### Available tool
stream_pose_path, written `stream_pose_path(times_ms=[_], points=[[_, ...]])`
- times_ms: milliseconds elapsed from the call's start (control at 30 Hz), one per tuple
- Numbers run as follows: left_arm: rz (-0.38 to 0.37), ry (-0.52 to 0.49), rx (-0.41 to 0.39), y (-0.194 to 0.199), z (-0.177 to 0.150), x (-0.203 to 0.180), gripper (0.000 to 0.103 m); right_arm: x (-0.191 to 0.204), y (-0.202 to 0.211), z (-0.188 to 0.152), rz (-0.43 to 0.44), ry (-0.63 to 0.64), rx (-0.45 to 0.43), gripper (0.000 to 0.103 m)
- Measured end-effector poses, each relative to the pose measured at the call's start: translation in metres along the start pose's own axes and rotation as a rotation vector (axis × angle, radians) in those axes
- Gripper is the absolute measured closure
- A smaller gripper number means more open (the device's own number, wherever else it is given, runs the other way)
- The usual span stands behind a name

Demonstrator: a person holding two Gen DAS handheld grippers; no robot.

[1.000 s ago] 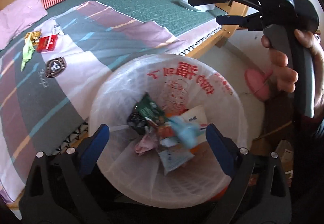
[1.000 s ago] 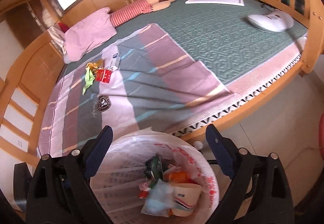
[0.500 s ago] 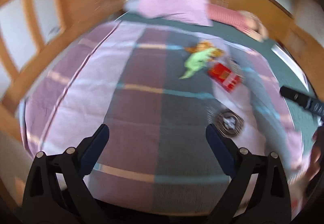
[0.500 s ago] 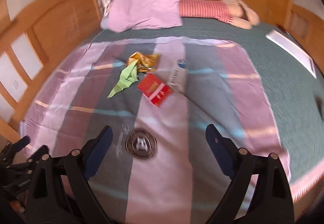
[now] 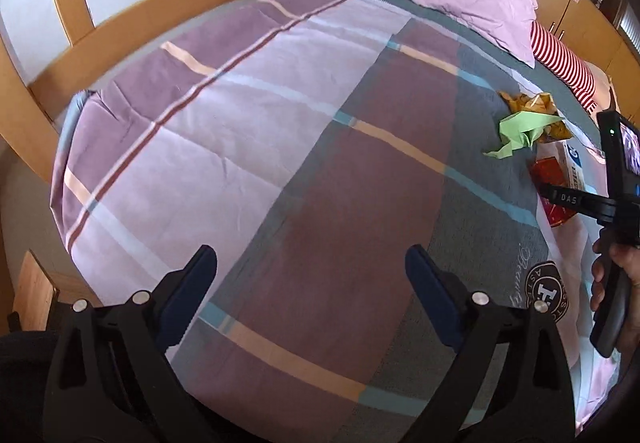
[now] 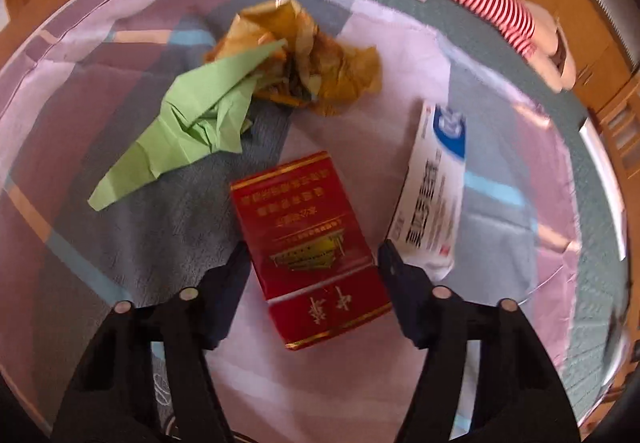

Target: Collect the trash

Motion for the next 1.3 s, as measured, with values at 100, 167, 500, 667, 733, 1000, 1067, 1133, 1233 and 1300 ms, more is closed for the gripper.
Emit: stream_pose_path(times_ms=[100,167,500,667,733,1000,1067,1133,1233,1300], points=[[-0.001,0.048,-0.007,0.001,-0.001,0.010,0.008,-0.002,0.017,-0.013,0.156,-0.097,0.013,0.042],[-0.010,0.111,-0.039,0.008,0.001,0.021,0.008,0.011,0.036,-0.031,0.360,-0.161,0.043,0.043],[-0.083,0.207,0.005,0.004,-0.006,0.032,0.008,0.070,0.094,-0.037,0.547,-0.130,-0.074,0.012],[-0.095,0.171,0.037,-0.004,-0.009,0.022,0.008,0.037,0.050,0.033,0.420,-0.323,-0.101,0.010],[-0.101,0.179,0.045,-0.007,-0.009,0.022,0.008,0.037,0.025,0.045,0.400,-0.365,-0.083,0.010],[-0.108,0.218,0.069,-0.013,-0.008,0.028,0.008,0.047,-0.003,0.030,0.339,-0.283,-0.039,0.101],[-0.102,0.218,0.057,-0.010,-0.008,0.028,0.008,0.051,0.007,0.014,0.389,-0.242,-0.031,0.102],[-0.095,0.214,0.047,-0.008,-0.008,0.027,0.008,0.055,0.021,-0.004,0.403,-0.188,-0.027,0.102],[-0.093,0.208,0.036,-0.005,-0.009,0.025,0.008,0.058,0.031,-0.031,0.456,-0.142,0.014,0.102],[-0.088,0.202,0.023,-0.002,-0.009,0.024,0.008,0.061,0.038,-0.048,0.505,-0.133,0.039,0.102]])
Point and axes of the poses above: each gripper's, at about its wrist camera, not at the fingertips, and y roughly against the way its jaws point, x to its left, z to its top, the point moved 5 cm from there along -y, roughly the way its jaws point, and after that the axes turned 9 degrees about x, right-handed, at the moved point
